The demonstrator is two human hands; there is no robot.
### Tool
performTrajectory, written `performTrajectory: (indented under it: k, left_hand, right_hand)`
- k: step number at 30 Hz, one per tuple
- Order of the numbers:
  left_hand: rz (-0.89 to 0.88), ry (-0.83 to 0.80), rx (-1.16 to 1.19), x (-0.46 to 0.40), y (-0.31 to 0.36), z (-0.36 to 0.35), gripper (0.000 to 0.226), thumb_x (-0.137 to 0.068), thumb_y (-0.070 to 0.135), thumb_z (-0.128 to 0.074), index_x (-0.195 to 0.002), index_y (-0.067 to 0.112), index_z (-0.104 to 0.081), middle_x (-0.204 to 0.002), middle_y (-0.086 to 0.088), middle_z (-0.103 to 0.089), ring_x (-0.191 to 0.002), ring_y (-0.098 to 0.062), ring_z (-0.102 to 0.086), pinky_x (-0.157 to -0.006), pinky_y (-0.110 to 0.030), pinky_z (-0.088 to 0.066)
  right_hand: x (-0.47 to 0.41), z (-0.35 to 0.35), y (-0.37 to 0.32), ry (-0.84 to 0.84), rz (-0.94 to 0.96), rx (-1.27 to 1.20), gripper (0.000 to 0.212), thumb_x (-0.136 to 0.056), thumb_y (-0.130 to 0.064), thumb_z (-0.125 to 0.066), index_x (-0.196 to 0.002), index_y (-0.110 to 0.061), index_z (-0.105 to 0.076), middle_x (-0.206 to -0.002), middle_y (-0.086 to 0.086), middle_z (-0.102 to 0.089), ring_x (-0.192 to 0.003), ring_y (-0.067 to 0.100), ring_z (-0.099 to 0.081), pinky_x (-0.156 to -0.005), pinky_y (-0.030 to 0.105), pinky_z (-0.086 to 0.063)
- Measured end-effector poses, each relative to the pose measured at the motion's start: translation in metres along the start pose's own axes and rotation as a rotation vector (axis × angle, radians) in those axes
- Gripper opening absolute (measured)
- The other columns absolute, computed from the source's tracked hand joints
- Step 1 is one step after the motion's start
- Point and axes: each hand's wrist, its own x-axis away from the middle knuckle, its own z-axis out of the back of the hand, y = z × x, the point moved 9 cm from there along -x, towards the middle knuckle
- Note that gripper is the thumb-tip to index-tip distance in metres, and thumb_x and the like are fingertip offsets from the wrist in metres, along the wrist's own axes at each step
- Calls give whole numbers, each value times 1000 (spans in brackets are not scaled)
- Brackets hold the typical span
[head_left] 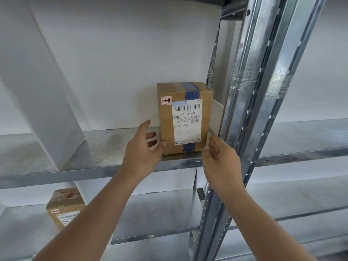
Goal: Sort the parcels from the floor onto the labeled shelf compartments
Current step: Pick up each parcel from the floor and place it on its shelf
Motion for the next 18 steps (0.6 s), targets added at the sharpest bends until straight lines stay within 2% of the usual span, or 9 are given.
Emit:
performTrajectory:
  k: [2,3,6,8,10,12,13,15,18]
  left_hand:
    - [-11,43,3,7,5,8,74,-94,29,-76,-156,30,-36,-141,1,-63,-117,-13,-67,-87,-18,-50]
    - [-29,59,22,12,10,12,70,-95,30,-74,-155,29,-39,-141,2,-63,-116,-11,-66,-89,-19,-50]
    - [-111,15,17,33,27,18,59,-99,35,-67,-153,32,-44,-148,8,-57,-128,-10,-59,-105,-30,-52]
    - [-179,-42,-32,50,37,23,52,-101,38,-62,-151,35,-49,-149,18,-53,-134,-3,-52,-108,-33,-50]
    - [-256,-66,-83,66,43,35,46,-102,43,-60,-148,37,-54,-142,27,-54,-131,10,-49,-110,-25,-47]
    - [-298,-70,-145,81,42,53,48,-101,49,-57,-147,35,-56,-144,26,-54,-134,12,-46,-111,-20,-43]
    - [-307,-68,-165,87,40,64,49,-101,50,-56,-147,32,-57,-146,22,-55,-136,9,-46,-111,-20,-42]
    - [-328,-47,-199,101,36,91,50,-101,49,-57,-146,27,-58,-146,17,-57,-138,3,-47,-109,-18,-44]
    - [-354,-5,-262,119,29,140,50,-101,52,-55,-144,27,-60,-145,14,-58,-137,0,-50,-94,-12,-50]
  right_hand:
    - [9,2,-3,-35,15,-52,35,-101,-10,-52,-109,-41,-67,-99,-25,-75,-94,4,-71,-86,19,-57]
    - [14,0,-6,-69,27,-83,36,-101,-11,-54,-109,-43,-68,-104,-29,-74,-101,1,-70,-86,16,-57]
    - [32,-12,-13,-173,63,-180,43,-102,-14,-58,-132,-45,-61,-125,-32,-65,-119,-10,-61,-99,8,-46]
    - [42,-21,-17,-230,80,-236,47,-103,-19,-59,-147,-35,-53,-142,-23,-60,-130,-6,-55,-110,17,-43]
    - [52,-29,-26,-285,129,-256,47,-103,-22,-60,-146,-39,-51,-144,-26,-57,-134,-7,-52,-116,23,-40]
    - [63,-43,-39,-342,211,-235,43,-101,-28,-62,-135,-52,-51,-135,-37,-57,-132,-10,-51,-114,23,-41]
    - [68,-50,-46,-361,251,-218,42,-98,-36,-63,-136,-51,-52,-135,-37,-57,-132,-8,-51,-113,23,-42]
    - [78,-67,-65,-368,348,-188,51,-94,-48,-60,-143,-40,-54,-139,-29,-57,-134,-2,-52,-110,20,-42]
    - [99,-98,-104,-377,519,-148,48,-97,-38,-61,-144,-29,-59,-143,-17,-58,-134,-4,-50,-105,8,-38]
